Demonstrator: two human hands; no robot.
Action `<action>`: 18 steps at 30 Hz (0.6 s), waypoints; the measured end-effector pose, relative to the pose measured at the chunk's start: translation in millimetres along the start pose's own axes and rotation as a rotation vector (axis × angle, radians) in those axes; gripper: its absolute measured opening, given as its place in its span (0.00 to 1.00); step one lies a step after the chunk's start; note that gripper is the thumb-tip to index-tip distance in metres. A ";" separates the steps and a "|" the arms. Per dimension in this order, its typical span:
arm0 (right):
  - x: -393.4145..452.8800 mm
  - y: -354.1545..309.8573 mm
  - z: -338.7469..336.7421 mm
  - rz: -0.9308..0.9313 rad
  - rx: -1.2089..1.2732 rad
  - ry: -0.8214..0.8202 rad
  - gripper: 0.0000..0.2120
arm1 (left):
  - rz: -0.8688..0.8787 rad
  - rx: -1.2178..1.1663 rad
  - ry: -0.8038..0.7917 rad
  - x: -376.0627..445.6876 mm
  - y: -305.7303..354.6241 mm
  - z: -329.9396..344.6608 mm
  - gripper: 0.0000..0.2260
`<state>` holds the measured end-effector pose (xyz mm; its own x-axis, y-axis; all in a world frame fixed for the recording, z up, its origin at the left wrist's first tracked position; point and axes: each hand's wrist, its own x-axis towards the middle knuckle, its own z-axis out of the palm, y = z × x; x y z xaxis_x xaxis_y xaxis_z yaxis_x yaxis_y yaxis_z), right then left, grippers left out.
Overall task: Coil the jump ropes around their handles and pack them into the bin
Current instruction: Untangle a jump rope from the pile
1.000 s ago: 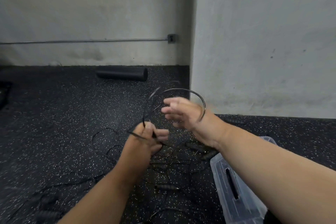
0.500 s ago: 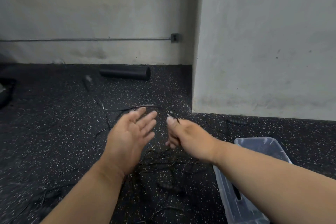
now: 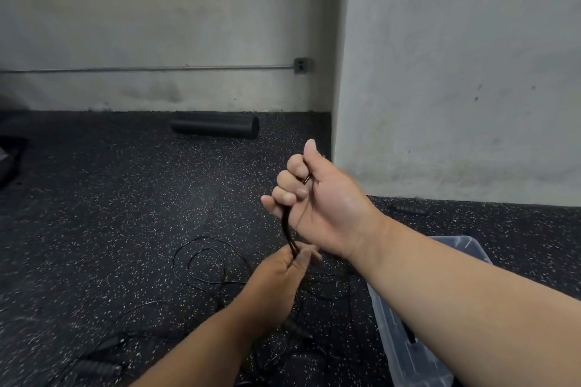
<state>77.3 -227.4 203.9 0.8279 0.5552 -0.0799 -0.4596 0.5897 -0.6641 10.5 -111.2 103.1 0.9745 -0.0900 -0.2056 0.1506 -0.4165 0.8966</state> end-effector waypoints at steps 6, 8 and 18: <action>9.4 -14.3 -25.8 -0.098 -0.359 0.067 0.20 | 0.057 -0.195 0.149 -1.8 16.1 -27.9 0.15; 9.4 -7.1 -47.6 -0.070 -0.607 0.083 0.18 | 0.088 -0.331 0.237 -2.9 27.9 -42.0 0.16; 0.0 86.6 -91.6 0.309 -1.232 -0.100 0.20 | 0.247 -0.907 0.110 -7.7 64.3 -66.3 0.15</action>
<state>66.9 -230.0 78.3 0.6875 0.6450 -0.3337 0.0176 -0.4742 -0.8802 23.7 -77.2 188.3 0.9993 0.0237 0.0276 -0.0355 0.4698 0.8820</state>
